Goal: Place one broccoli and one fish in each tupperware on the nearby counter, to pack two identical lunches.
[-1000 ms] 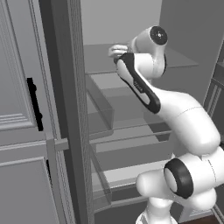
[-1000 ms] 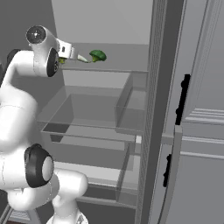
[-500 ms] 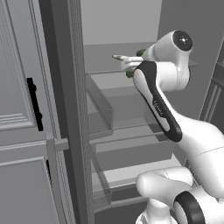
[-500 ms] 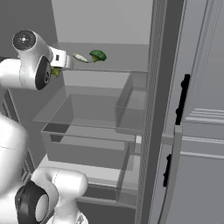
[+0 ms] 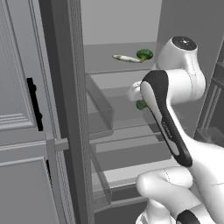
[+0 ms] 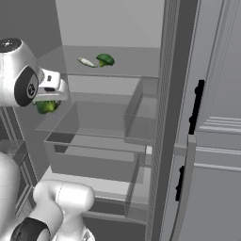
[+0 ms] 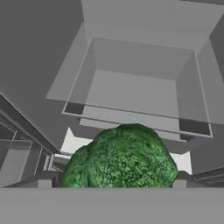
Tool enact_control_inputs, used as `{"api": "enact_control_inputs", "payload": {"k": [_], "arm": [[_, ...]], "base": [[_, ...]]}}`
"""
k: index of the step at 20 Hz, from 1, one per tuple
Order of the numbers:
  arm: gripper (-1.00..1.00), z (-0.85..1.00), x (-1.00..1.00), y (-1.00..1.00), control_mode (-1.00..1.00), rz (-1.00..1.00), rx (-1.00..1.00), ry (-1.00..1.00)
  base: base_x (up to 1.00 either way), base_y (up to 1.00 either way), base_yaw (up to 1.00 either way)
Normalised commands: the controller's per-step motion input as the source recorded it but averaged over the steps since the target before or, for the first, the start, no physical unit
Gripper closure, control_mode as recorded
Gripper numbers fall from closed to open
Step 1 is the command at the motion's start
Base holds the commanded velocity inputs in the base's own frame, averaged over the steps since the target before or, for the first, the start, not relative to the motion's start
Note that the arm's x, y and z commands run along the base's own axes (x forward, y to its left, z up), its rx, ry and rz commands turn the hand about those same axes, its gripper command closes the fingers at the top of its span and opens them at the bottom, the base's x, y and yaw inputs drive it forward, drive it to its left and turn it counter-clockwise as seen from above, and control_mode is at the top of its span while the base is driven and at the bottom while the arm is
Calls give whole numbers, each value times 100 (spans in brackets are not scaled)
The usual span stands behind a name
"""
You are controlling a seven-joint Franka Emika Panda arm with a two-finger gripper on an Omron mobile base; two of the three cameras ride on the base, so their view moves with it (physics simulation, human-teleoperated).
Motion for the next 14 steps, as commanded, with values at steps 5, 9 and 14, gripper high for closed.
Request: {"api": "enact_control_inputs", "payload": {"k": [5,9,14], "arm": [[100,-89,-96,-10,-100,2,1,-1],[100,-38,-62,-2,-100,0,6,3],[100,0,-27,-1,100,0,1,0]], "base": [[0,0,0],[0,0,0],[-23,0,0]]}}
